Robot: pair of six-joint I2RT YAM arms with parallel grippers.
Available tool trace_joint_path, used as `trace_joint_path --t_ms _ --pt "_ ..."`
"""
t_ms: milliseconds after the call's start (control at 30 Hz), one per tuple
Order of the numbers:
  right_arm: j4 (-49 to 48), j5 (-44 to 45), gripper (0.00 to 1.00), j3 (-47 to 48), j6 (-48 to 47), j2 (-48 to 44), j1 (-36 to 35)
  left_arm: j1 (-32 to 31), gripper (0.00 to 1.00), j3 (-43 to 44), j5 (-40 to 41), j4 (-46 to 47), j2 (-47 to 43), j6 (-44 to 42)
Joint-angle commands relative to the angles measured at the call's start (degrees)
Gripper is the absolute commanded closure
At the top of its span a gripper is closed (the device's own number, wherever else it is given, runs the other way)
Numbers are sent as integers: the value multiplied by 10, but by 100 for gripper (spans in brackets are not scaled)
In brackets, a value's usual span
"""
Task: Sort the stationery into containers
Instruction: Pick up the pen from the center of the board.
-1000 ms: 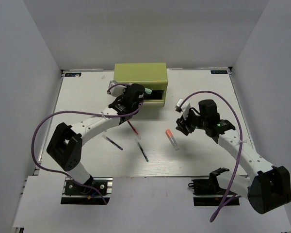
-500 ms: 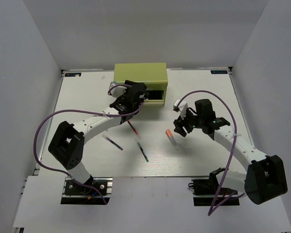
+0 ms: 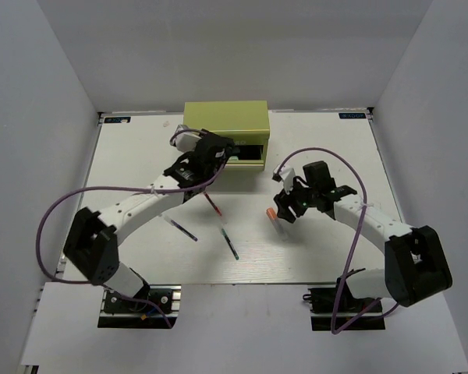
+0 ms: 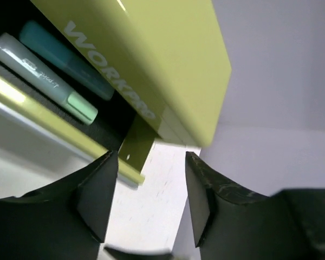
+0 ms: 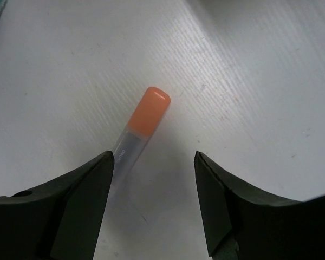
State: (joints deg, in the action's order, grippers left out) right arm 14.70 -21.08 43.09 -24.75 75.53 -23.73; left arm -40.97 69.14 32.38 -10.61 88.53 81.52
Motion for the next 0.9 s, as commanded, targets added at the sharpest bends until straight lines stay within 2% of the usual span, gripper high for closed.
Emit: trace_joint_path --t_ms 0,67,100,167,200,300,467,600,633,700,767,800,867 --pt "-13 23 33 -6 32 29 -20 3 36 -27 -36 -60 -102 -87" --pt "-9 33 33 -6 45 39 -27 3 31 -70 -36 -87 -138 -121" --pt "-11 38 33 -5 50 53 -38 3 24 -83 -42 -99 -156 -135" --pt "-14 60 33 -3 66 70 -47 3 17 -115 -43 -146 -201 -155" --pt "-15 69 33 -1 72 76 -54 3 10 -124 -43 -164 -214 -155" --pt "-18 86 33 6 88 105 -62 3 2 -182 -43 -212 -265 -141" --pt "-24 104 37 9 102 132 -80 3 0 -260 -57 -244 -332 -73" --pt "-20 115 50 2 100 137 -85 3 0 -317 -63 -259 -372 -30" --pt "-17 112 59 -1 90 139 -86 3 0 -323 -63 -259 -382 -25" --pt "-13 115 72 -7 75 130 -89 3 0 -334 -63 -265 -390 -25" --pt "0 119 79 -12 53 119 -89 3 0 -340 -63 -270 -390 -20" --pt "-1 121 84 -12 12 115 -89 3 0 -346 -70 -275 -390 -13" --pt "14 115 86 -6 -16 91 -87 3 0 -351 -75 -275 -384 -7"
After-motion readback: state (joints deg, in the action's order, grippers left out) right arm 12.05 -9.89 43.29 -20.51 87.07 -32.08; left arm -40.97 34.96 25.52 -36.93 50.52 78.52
